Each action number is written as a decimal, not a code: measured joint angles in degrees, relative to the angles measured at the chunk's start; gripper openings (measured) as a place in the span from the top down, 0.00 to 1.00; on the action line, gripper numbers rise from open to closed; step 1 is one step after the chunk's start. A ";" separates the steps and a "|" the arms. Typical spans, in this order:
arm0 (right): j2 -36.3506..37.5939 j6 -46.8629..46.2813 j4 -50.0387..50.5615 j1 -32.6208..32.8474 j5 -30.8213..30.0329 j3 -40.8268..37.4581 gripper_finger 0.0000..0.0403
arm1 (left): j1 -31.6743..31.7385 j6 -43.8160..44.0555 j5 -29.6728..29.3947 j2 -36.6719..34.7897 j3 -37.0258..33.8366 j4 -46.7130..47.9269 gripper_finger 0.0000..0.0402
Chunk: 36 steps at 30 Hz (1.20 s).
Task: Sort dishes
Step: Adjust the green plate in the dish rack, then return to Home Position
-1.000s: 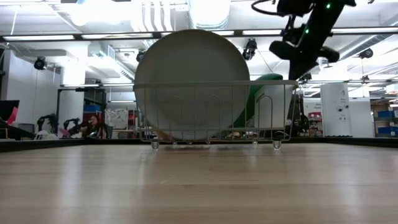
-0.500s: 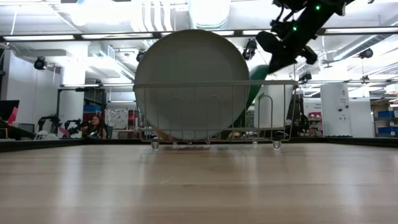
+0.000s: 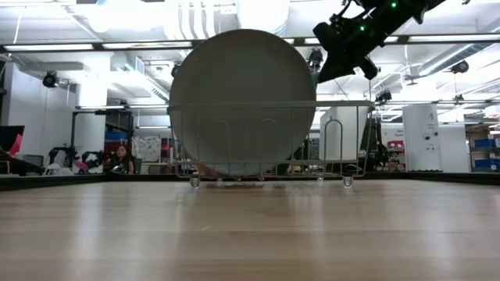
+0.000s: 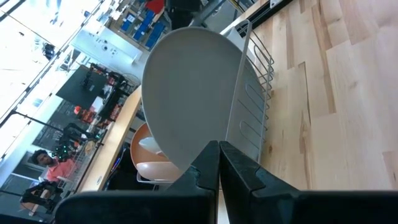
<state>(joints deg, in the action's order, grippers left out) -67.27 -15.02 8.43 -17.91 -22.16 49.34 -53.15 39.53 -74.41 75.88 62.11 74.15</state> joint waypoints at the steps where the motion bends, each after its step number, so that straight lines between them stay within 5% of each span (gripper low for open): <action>1: -0.31 0.96 -1.62 0.00 0.66 0.00 1.00 | 0.00 0.00 0.00 0.00 0.00 0.00 1.00; 7: -2.90 4.66 -8.52 -0.11 5.14 0.06 1.00 | 0.00 0.00 -0.03 0.00 0.00 -0.02 1.00; 15: -3.66 5.20 -9.42 -0.11 2.93 0.07 1.00 | 0.04 0.00 -0.04 0.00 0.00 -0.02 1.00; 28: 3.75 -1.06 4.67 0.33 0.25 0.07 1.00 | 0.08 0.59 -0.03 0.00 0.00 -0.13 1.00; 32: 8.09 0.34 7.35 4.78 -3.10 -0.12 1.00 | 0.28 -1.76 0.00 0.00 0.00 -4.22 1.00; 36: 11.35 4.82 5.07 13.61 -3.05 -0.92 1.00 | 0.59 -14.64 1.02 -0.20 0.61 -15.28 1.00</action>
<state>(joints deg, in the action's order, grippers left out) -55.92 -10.20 13.50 -4.30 -25.21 48.42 -52.55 24.89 -73.39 75.68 62.72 58.87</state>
